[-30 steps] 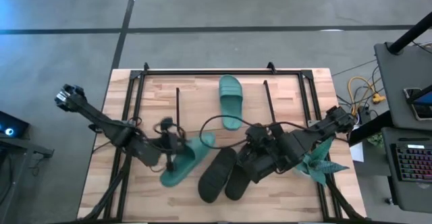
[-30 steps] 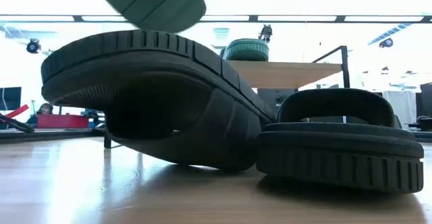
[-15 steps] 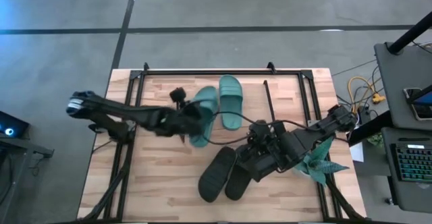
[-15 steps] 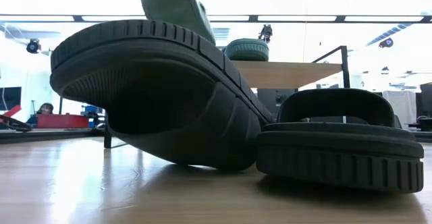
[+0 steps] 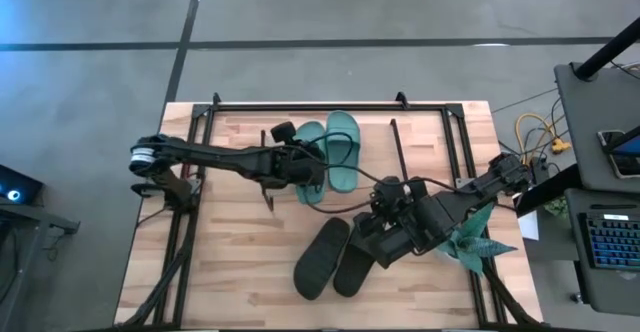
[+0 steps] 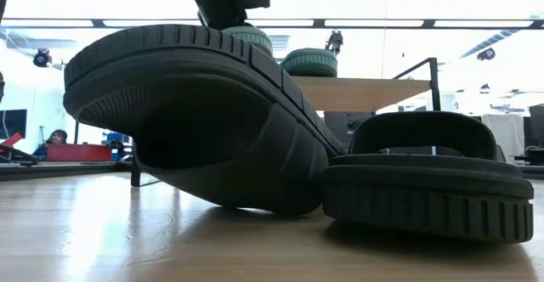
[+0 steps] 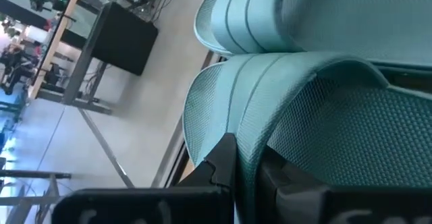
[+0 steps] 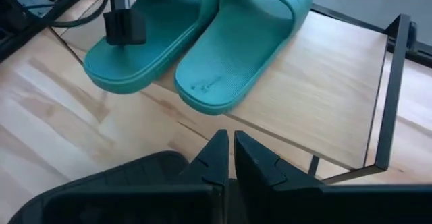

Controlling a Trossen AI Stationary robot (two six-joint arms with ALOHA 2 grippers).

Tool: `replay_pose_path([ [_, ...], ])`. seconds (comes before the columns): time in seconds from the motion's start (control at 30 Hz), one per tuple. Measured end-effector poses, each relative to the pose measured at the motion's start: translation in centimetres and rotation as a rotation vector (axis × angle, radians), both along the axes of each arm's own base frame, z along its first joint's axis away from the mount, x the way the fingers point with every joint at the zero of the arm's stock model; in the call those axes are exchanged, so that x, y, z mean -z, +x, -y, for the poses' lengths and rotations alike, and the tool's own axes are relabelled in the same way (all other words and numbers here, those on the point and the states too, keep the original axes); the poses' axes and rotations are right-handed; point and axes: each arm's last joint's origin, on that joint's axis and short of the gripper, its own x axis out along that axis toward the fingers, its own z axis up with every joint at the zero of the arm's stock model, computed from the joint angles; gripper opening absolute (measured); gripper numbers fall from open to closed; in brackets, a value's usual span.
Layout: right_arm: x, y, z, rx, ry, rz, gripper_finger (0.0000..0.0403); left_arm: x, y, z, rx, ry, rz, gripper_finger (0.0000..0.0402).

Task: Pick and place slides into the shelf
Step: Put the blue slipper on the shelf

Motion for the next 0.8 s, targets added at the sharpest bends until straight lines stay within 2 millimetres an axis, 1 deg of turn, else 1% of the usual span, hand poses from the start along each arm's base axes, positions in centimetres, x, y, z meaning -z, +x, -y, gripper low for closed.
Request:
replay_pose_path([
  [0.13, 0.1, -0.1, 0.1, -0.001, -0.002, -0.004, 0.0018, 0.0, 0.2, -0.3, -0.006, -0.003, 0.008, 0.0002],
  [0.2, 0.0, -0.2, 0.1, -0.003, -0.004, -0.005, 0.0018, -0.2, 0.3, -0.3, 0.0, -0.019, 0.035, 0.001],
  [0.37, 0.2, -0.4, 0.2, -0.003, -0.009, -0.014, 0.0018, -0.7, 0.6, -0.4, 0.033, -0.076, 0.11, 0.0057],
  [0.53, 0.5, -0.7, 0.4, 0.001, -0.012, -0.022, 0.0018, -0.8, 0.6, -0.1, 0.066, -0.116, 0.108, 0.011],
  [0.6, 0.6, -0.8, 0.4, 0.011, -0.009, -0.02, 0.0018, -0.9, 0.4, 0.2, 0.099, -0.158, 0.097, 0.0126],
  [0.7, 0.6, -0.8, 0.5, 0.015, -0.007, -0.016, 0.0018, -1.0, 0.3, 0.4, 0.138, -0.208, 0.096, 0.014],
  [0.8, 0.7, -0.8, 0.5, 0.015, -0.007, -0.017, 0.0018, -1.2, 0.3, 0.4, 0.137, -0.205, 0.102, 0.0143],
])
